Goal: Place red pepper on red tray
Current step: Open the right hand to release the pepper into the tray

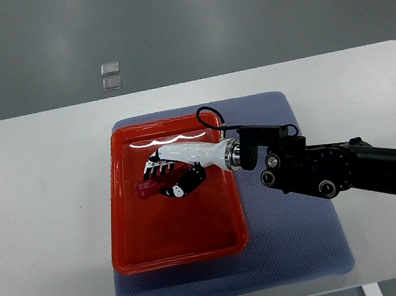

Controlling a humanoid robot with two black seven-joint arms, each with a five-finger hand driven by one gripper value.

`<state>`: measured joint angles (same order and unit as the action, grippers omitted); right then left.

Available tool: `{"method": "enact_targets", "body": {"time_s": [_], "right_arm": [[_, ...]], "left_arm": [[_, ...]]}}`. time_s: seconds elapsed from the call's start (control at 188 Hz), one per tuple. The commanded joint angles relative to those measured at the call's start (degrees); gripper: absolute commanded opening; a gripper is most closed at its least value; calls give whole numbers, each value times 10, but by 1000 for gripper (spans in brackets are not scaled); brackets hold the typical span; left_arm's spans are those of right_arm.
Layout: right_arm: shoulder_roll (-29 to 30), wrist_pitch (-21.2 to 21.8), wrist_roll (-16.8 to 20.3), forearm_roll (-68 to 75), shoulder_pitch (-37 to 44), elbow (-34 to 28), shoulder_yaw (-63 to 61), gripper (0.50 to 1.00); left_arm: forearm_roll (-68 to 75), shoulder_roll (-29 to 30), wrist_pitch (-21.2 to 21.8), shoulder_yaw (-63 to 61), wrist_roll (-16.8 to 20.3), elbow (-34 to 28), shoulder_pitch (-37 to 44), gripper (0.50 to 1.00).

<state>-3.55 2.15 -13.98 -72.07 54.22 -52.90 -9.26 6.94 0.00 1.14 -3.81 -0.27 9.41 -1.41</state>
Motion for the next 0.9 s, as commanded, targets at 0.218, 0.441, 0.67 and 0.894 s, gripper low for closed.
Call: {"method": "enact_targets", "body": {"time_s": [0.218,0.441,0.67,0.894], "right_arm": [[-2,0,-11,0,-2,0,0,701],[-5,0,-15,1,-4,0,-1,758],[-31,-4,-23,18,-3,1,-32,785],[-36,0,-23,198,-36,1,-167,787]], "left_arm": [[0,0,0,0,0,1,0,1000],[0,0,0,-1,0,-1,0,1000],[0,0,0,-1,0,-3,0,1000],[0,0,0,-1,0,-2,0,1000]]}}
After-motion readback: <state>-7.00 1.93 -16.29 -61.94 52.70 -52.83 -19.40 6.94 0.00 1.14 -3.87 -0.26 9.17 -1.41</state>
